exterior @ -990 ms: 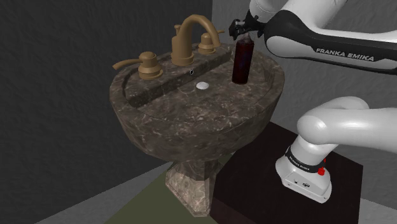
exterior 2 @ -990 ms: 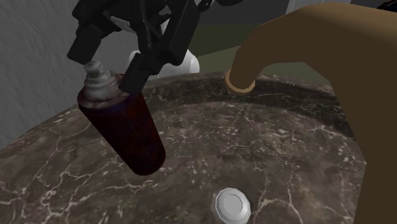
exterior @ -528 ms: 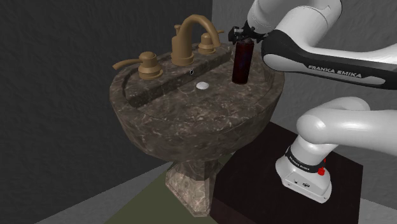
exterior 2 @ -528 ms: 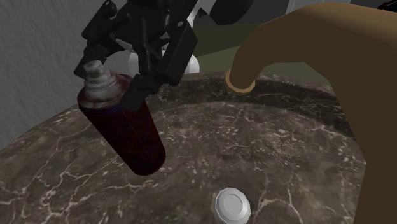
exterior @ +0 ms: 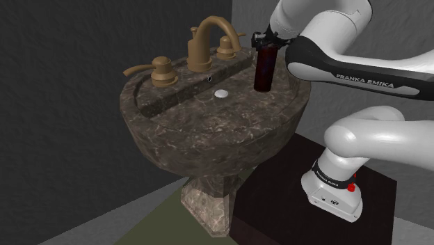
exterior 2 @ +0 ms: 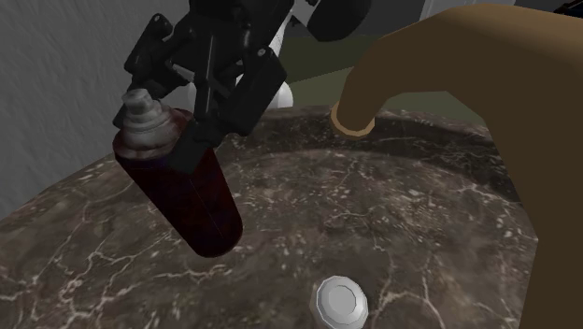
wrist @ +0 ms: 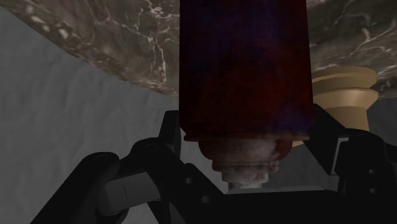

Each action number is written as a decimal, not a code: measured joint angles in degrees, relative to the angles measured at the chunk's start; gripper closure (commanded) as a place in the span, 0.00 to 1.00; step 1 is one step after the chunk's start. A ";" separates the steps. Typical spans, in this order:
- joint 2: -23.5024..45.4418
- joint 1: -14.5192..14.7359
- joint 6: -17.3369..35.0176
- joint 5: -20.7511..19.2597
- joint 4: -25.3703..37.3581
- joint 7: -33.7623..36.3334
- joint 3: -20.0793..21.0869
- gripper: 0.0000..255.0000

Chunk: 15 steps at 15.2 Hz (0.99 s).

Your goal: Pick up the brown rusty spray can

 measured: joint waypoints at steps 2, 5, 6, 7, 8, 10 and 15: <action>-0.02 0.01 -0.03 0.01 0.00 0.01 0.01 1.00; 0.19 -0.07 -0.38 0.01 0.46 -0.14 -0.03 1.00; 0.30 -0.13 -0.78 0.01 0.96 -0.36 -0.16 1.00; 0.52 -0.25 -1.20 -0.03 1.66 -0.67 -0.37 1.00; 0.74 -0.35 -1.76 -0.01 2.48 -0.93 -0.48 1.00; 1.02 -0.52 -2.78 -0.08 3.93 -1.67 -1.01 1.00; 2.14 -1.08 -5.27 -0.22 7.90 -3.36 -2.07 1.00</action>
